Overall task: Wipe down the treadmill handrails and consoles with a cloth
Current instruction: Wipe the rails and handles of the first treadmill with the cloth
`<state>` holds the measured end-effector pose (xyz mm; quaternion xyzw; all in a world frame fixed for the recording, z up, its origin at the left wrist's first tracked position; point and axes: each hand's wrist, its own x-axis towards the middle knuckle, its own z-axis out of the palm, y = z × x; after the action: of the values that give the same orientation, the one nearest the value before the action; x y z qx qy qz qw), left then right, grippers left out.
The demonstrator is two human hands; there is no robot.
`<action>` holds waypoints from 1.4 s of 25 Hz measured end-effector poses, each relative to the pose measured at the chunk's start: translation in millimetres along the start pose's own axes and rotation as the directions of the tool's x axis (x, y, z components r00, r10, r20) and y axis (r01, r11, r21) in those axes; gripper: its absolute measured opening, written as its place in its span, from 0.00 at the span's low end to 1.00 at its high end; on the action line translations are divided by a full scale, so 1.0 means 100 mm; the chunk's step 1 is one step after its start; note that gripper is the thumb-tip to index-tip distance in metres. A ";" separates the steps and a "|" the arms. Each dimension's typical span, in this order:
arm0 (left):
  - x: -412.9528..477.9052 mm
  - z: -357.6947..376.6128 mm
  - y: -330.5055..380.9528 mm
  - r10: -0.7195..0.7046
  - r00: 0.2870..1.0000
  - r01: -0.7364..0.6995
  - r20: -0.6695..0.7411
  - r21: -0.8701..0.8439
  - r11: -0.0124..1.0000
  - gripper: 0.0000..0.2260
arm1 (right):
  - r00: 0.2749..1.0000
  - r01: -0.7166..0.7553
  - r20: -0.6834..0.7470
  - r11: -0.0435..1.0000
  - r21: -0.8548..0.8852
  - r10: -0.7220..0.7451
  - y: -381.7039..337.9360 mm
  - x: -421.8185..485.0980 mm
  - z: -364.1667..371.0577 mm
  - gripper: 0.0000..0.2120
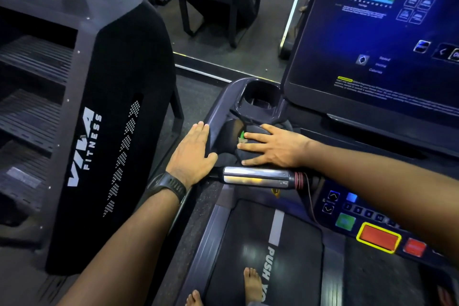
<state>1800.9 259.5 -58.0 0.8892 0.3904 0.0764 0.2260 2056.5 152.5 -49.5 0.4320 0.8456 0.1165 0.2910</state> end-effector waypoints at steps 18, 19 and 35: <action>-0.01 -0.01 0.03 -0.015 1.000 0.015 0.010 -0.009 1.000 0.34 | 0.977 -0.096 0.196 0.995 0.034 0.088 -0.09 0.15 -0.33 0.35; -0.01 -0.01 0.03 -0.016 1.000 0.016 0.009 -0.008 1.000 0.34 | 0.978 -0.101 0.183 0.995 0.022 0.095 -0.11 0.19 -0.32 0.35; -0.01 -0.02 0.07 -0.007 1.000 0.007 -0.009 -0.014 1.000 0.34 | 0.968 -0.248 -0.012 0.967 0.057 0.249 -0.21 0.42 -0.22 0.29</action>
<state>1804.2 255.3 -53.0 0.8858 0.3941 0.0825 0.2306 2010.0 174.4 -57.9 0.5412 0.7905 0.1328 0.2541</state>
